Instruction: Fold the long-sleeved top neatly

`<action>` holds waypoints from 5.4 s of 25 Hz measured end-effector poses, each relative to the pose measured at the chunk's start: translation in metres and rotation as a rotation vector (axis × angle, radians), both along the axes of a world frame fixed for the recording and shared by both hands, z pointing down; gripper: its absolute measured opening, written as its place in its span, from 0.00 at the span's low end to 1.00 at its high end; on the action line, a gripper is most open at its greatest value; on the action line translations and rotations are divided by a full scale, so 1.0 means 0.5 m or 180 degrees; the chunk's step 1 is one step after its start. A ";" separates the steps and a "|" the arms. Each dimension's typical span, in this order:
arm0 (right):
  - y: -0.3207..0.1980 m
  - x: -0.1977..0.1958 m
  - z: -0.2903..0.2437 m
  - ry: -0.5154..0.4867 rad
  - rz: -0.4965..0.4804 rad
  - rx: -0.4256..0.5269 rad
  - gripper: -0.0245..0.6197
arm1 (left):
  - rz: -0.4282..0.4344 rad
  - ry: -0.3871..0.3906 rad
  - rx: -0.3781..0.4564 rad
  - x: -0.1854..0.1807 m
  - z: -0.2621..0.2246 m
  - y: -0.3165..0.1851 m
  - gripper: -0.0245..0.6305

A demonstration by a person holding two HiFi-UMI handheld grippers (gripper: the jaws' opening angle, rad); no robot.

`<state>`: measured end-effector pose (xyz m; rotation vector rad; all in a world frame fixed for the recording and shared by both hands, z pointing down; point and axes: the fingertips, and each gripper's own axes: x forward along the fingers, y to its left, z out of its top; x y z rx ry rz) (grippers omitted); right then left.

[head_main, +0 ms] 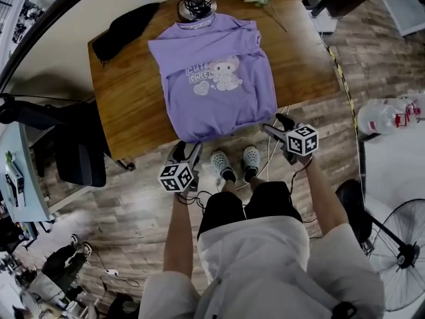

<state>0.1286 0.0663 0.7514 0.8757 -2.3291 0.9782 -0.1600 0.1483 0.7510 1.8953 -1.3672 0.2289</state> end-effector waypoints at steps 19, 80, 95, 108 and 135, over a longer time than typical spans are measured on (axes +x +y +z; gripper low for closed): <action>0.049 -0.002 0.008 -0.0079 -0.0436 0.0070 0.11 | 0.0098 -0.0244 0.0004 0.062 0.001 0.052 0.13; -0.415 -0.134 -0.271 -0.0833 -0.0083 -0.0045 0.13 | -0.0126 0.0348 0.0357 -0.101 -0.278 -0.420 0.13; -0.566 -0.196 -0.207 -0.1210 0.0342 -0.0767 0.22 | -0.0471 0.1003 -0.0111 -0.176 -0.200 -0.557 0.14; -0.621 -0.202 -0.178 -0.1572 0.0609 -0.1421 0.47 | -0.0409 0.1593 -0.0273 -0.212 -0.187 -0.573 0.35; -0.535 -0.153 -0.174 0.0185 -0.0706 -0.0621 0.44 | 0.0933 -0.0044 -0.0333 -0.068 -0.143 -0.496 0.40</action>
